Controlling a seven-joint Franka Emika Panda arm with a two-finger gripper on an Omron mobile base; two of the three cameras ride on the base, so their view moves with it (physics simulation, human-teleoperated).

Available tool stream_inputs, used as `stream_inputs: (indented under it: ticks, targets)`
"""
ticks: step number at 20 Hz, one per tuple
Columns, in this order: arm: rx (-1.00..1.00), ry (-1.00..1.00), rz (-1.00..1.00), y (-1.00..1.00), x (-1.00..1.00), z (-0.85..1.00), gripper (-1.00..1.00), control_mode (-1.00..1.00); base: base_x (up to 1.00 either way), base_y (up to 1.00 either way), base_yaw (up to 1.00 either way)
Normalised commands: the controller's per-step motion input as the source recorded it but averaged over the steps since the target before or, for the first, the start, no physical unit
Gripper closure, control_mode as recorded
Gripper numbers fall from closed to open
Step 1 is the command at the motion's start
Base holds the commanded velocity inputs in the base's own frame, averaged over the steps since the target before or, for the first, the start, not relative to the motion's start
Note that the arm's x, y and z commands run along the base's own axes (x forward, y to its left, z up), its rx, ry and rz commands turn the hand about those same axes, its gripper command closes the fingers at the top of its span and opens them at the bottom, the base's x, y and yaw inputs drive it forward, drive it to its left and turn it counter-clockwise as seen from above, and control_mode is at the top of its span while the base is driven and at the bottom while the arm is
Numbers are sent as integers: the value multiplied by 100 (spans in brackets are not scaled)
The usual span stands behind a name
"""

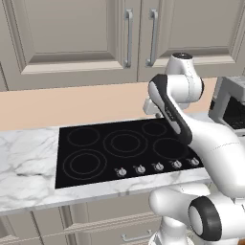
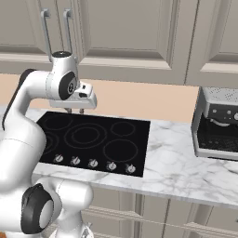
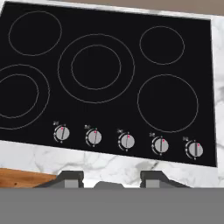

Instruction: Move the bowls from the cabinet to the plates on the dining table.

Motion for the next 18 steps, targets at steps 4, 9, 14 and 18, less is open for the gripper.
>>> stream_inputs:
  ticks: [4, 9, 14, 18]
  targets:
    - [1, -3, 0, -1, -6, 0, -100, -100, 0, 0, 0]
    - [3, -19, 0, 0, -24, 6, -100, -100, 0, 0, 0]
    - [5, -34, 0, 0, -35, 26, -100, -100, 0, 0, 0]
    - [7, -37, 0, -1, -18, 33, -100, -100, 0, 0, 0]
